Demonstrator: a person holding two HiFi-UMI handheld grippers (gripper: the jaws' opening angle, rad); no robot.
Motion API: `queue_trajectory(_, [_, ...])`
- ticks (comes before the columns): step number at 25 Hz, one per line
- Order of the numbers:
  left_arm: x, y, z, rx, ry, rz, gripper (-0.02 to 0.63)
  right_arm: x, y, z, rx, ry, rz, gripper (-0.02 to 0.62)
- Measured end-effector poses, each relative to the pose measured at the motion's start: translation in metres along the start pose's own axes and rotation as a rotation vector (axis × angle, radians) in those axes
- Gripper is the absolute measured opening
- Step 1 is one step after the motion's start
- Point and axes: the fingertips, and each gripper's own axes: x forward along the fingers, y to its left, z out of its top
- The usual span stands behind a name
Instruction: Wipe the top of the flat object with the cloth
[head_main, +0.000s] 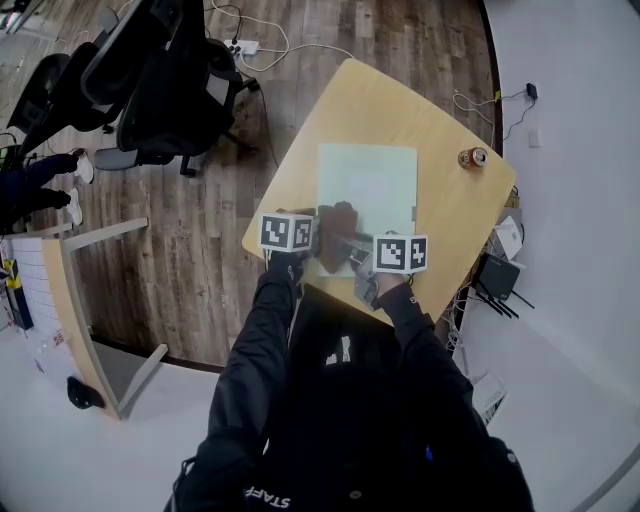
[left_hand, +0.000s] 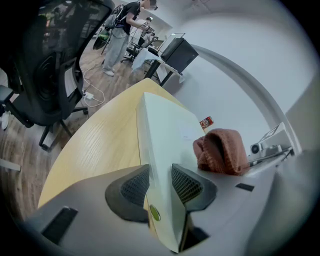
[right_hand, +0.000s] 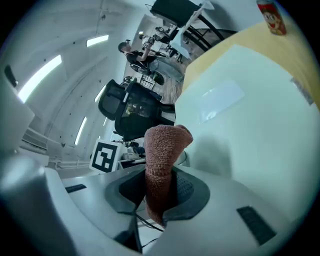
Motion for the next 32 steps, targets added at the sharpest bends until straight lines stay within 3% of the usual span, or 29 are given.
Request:
queue_trajectory(10, [-0.002, 0.0, 0.0, 0.008, 0.006, 0.011, 0.153, -0.003, -0.061, -0.011, -0.027, 0.071, -0.213, 0.109])
queue_trajectory(23, [-0.002, 0.001, 0.0, 0.016, 0.011, 0.005, 0.156, -0.067, -0.098, 0.006, -0.084, 0.066, -0.299, 0.109])
queue_trajectory(32, [-0.002, 0.001, 0.0, 0.014, 0.012, 0.007, 0.155, -0.123, -0.126, 0.02, -0.082, 0.004, -0.383, 0.109])
